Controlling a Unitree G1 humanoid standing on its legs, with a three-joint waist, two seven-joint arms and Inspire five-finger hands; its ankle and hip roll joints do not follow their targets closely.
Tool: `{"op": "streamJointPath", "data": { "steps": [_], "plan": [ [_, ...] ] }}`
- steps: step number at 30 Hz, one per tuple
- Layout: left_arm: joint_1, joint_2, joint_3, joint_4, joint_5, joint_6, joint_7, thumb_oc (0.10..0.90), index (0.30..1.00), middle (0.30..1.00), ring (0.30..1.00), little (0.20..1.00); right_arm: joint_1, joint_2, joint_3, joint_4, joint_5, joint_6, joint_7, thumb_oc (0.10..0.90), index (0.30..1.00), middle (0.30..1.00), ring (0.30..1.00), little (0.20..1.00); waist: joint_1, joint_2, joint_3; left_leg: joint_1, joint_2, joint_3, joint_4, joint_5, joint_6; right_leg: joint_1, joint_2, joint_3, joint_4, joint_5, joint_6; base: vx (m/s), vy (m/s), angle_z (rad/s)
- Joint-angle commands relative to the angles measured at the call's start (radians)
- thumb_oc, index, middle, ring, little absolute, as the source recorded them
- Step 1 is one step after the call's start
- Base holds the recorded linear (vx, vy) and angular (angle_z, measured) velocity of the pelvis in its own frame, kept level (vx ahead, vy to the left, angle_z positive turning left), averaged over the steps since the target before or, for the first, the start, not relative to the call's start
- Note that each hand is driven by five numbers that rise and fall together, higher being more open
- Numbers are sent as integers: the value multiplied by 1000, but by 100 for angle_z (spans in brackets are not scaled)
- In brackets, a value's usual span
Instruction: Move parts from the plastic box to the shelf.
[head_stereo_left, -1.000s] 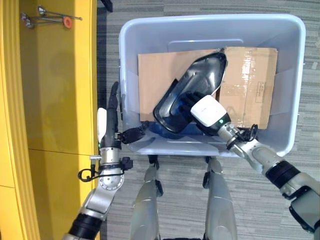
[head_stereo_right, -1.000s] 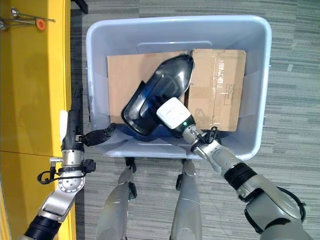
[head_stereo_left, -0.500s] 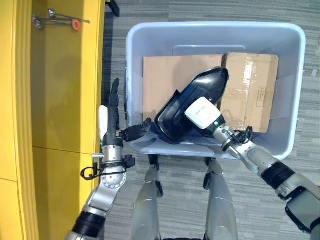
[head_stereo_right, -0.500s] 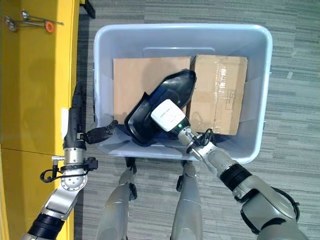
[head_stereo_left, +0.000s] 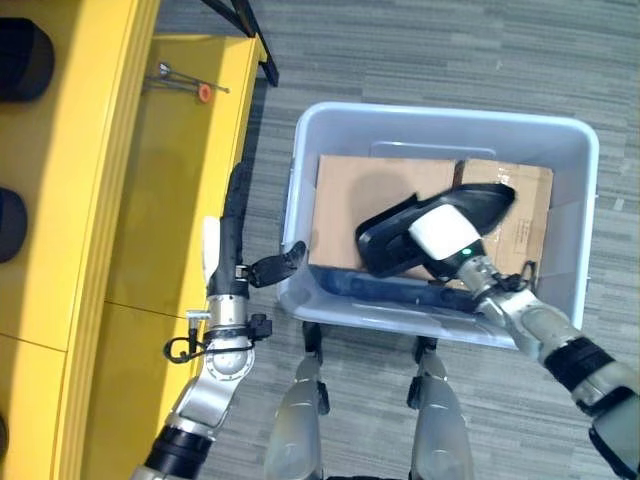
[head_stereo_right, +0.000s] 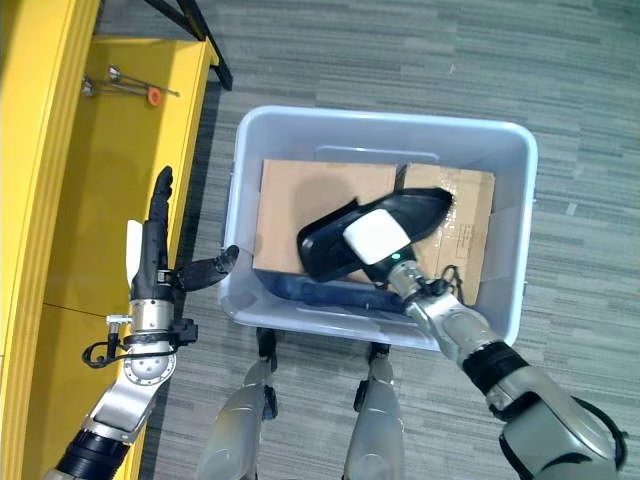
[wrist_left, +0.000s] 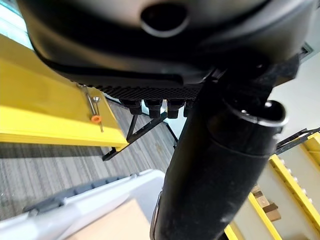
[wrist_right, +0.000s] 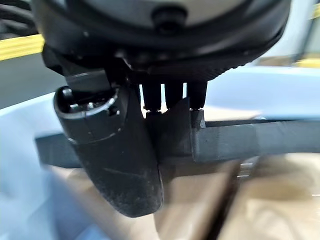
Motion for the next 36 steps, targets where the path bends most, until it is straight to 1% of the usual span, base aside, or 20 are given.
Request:
{"op": "streamJointPath", "data": {
  "steps": [1,2,3,6,7,8,9,11,12,13,15,16,17,18,19,24,27,28,31,36],
  "plan": [
    [-29,66,56,-86,13,-75,10,900,1000,1000,1000,1000,-60,-28,-64,-101,56,7,-82,400,300,300,300,300,6,-97,-58,121,62,24,6,-84,-62,92,-22,-3,27,-70,22,70,31,2],
    [-29,66,56,-86,13,-75,10,900,1000,1000,1000,1000,-59,-28,-65,-102,56,8,-81,400,300,300,300,300,6,-97,-57,122,62,24,6,-84,-62,94,-22,-4,26,-69,22,78,30,-1],
    [-19,70,62,-80,15,-76,2,900,1000,1000,1000,1000,-60,-49,-81,-131,68,-4,-81,400,300,300,300,300,10,-105,-87,140,64,22,1,-88,-61,115,-19,-5,18,-70,23,64,37,-1],
    [4,80,72,-78,23,-72,-15,900,1000,1000,1000,1000,-49,-81,-104,-191,79,-19,-64,400,300,300,300,300,15,-117,-127,173,65,19,-4,-98,-58,153,-11,-4,0,-68,24,68,40,-9],
    [4,80,71,-78,23,-72,-16,900,1000,1000,1000,1000,-47,-81,-106,-192,79,-18,-63,400,300,300,300,300,16,-116,-127,174,65,19,-5,-98,-58,154,-11,-4,-1,-68,24,42,28,-7],
    [9,83,75,-76,27,-73,-23,900,1000,1000,1000,1000,-46,-92,-110,-211,82,-25,-59,400,300,300,300,300,17,-120,-141,185,67,18,-6,-102,-57,166,-10,-5,-5,-70,24,64,40,-4],
    [21,93,80,-76,35,-73,-33,900,1000,1000,1000,1000,-50,-105,-111,-237,88,-37,-42,400,300,300,300,300,19,-128,-169,203,68,18,-8,-109,-55,186,-8,-6,-10,-73,24,91,51,2],
    [34,103,85,-79,49,-73,-48,900,1000,1000,1000,1000,-49,-116,-119,-273,108,-52,-27,400,300,300,300,300,19,-137,-193,221,69,17,-9,-117,-54,208,-5,-5,-17,-74,24,72,30,5],
    [36,103,86,-81,49,-73,-49,900,1000,1000,1000,1000,-45,-117,-122,-278,109,-52,-23,400,300,300,300,300,19,-138,-193,224,69,18,-9,-118,-54,212,-5,-6,-21,-74,25,55,23,1],
    [41,114,90,-81,59,-74,-58,900,1000,1000,1000,1000,-52,-122,-125,-297,136,-65,-12,400,300,300,300,300,20,-147,-218,237,72,19,-9,-124,-53,227,-1,-7,-27,-75,25,54,27,-1],
    [46,127,92,-84,69,-79,-71,900,1000,1000,1000,1000,-59,-120,-125,-313,174,-78,5,400,300,300,300,300,20,-154,-244,247,75,21,-9,-131,-54,241,2,-6,-40,-72,26,56,35,-1],
    [39,147,96,-86,90,-80,-82,900,1000,1000,1000,1000,-69,-118,-125,-326,217,-89,23,400,300,300,300,300,17,-161,-270,254,78,24,-9,-137,-55,253,5,-6,-49,-70,27,35,24,0],
    [39,147,96,-87,90,-80,-82,900,1000,1000,1000,1000,-68,-118,-125,-326,218,-88,24,400,300,300,300,300,17,-161,-270,255,78,24,-9,-137,-55,253,5,-6,-50,-70,27,64,25,2],
    [29,167,89,-78,113,-83,-90,900,1000,1000,1000,1000,-86,-114,-115,-328,248,-99,38,400,300,300,300,300,14,-167,-295,263,81,27,-9,-141,-55,261,8,-3,-53,-70,28,57,17,3],
    [15,182,88,-78,132,-86,-87,900,1000,1000,1000,1000,-100,-112,-104,-325,268,-105,46,400,300,300,300,300,12,-169,-306,270,82,31,-9,-144,-55,265,10,0,-54,-71,30,77,21,0],
    [-36,222,65,-60,174,-94,-83,900,1000,1000,1000,1000,-134,-94,-82,-341,339,-124,78,400,300,300,300,300,-1,-177,-349,290,86,39,-9,-155,-56,280,14,15,-56,-74,31,50,8,-8],
    [-61,232,49,-52,203,-94,-71,900,1000,1000,1000,1000,-139,-85,-79,-342,371,-132,84,400,300,300,300,300,-5,-178,-362,295,87,39,-9,-159,-56,284,15,19,-56,-77,31,35,6,-6],
    [-82,240,33,-45,238,-92,-55,900,1000,1000,1000,1000,-146,-74,-74,-344,392,-140,86,400,300,300,300,300,-10,-179,-372,301,88,40,-9,-163,-54,288,15,22,-55,-80,31,40,8,-2],
    [-130,252,0,-37,299,-86,-29,900,1000,1000,1000,1000,-174,-47,-45,-334,414,-147,96,400,300,300,300,300,-21,-178,-388,324,88,48,-9,-173,-52,304,16,34,-53,-86,31,68,17,-10],
    [-172,261,-34,-18,343,-80,-10,900,1000,1000,1000,1000,-201,-34,-15,-332,416,-150,98,400,300,300,300,300,-29,-176,-398,337,88,51,-9,-180,-51,317,15,38,-52,-91,30,22,7,-8]
  ]
}}
